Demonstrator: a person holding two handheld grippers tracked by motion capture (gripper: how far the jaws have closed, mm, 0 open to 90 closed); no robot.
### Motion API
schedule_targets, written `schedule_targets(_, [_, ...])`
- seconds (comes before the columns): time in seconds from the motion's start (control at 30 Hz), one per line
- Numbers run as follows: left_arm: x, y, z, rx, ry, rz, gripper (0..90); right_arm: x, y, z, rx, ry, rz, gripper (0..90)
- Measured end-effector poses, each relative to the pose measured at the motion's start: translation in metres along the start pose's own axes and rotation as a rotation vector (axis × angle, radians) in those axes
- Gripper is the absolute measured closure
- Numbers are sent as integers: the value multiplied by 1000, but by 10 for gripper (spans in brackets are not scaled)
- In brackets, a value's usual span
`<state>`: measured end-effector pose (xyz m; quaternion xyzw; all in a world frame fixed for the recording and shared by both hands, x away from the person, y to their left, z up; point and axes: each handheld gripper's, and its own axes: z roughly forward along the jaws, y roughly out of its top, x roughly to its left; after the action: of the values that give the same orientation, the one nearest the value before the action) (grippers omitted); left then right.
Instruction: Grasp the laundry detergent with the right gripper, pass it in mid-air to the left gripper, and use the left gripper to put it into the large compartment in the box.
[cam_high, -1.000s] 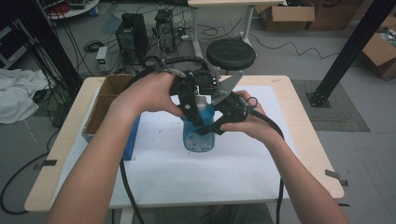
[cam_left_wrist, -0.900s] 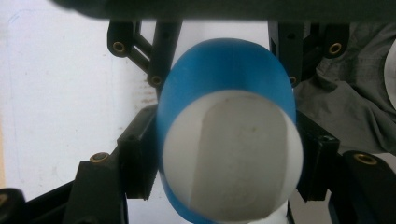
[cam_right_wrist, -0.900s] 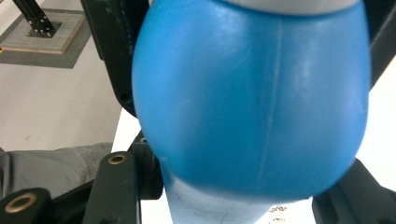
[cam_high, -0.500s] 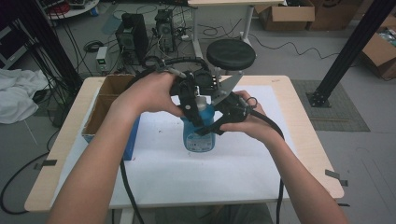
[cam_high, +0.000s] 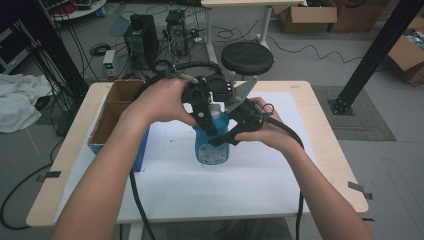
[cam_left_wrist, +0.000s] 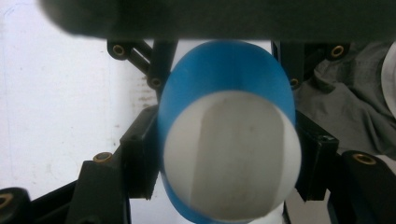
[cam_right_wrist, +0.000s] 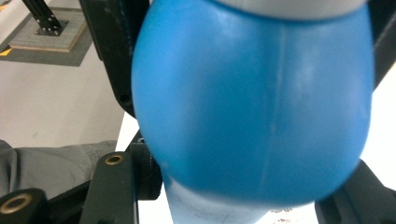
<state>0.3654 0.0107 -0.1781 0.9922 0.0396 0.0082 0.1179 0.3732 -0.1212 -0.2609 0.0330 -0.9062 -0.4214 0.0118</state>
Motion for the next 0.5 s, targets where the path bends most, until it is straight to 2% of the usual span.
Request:
schedule_targets(0.03, [1,-1,-2,1,-9,-9,382,0,0,0,-4,0,-2,422])
schedule_targets(0.07, [1,-1,-2,1,-9,-9,383,0,1,1,-24,-6,-18,368])
schedule_targets(0.1, [2,-1,-2,-2,-15,-18,383,0,2,0,-22,-8,-15,338])
schedule_targets(0.13, [3,-2,-5,-1,-23,-35,383,-1,2,0,-28,-17,-19,337])
schedule_targets(0.17, [3,-3,-5,2,-21,-36,383,1,2,-2,-14,-14,18,335])
schedule_targets(0.23, [3,-3,-6,6,-21,-48,383,0,2,-2,-18,-8,15,324])
schedule_targets(0.27, [4,-4,-9,23,-14,-62,383,-2,1,-3,-9,-17,16,293])
schedule_targets(0.37, [6,-6,-13,54,-3,-105,383,-5,-3,-5,20,-19,35,272])
schedule_targets(0.4, [6,-6,-13,54,-3,-105,383,-5,-4,-5,33,-22,35,265])
schedule_targets(0.43, [9,-8,-17,79,7,-157,384,-6,-6,-6,56,-17,41,269])
schedule_targets(0.47, [9,-8,-17,79,7,-157,383,-6,-6,-6,56,-17,41,269])
schedule_targets(0.5, [11,-9,-19,88,15,-179,383,-7,-9,-7,84,-21,42,275])
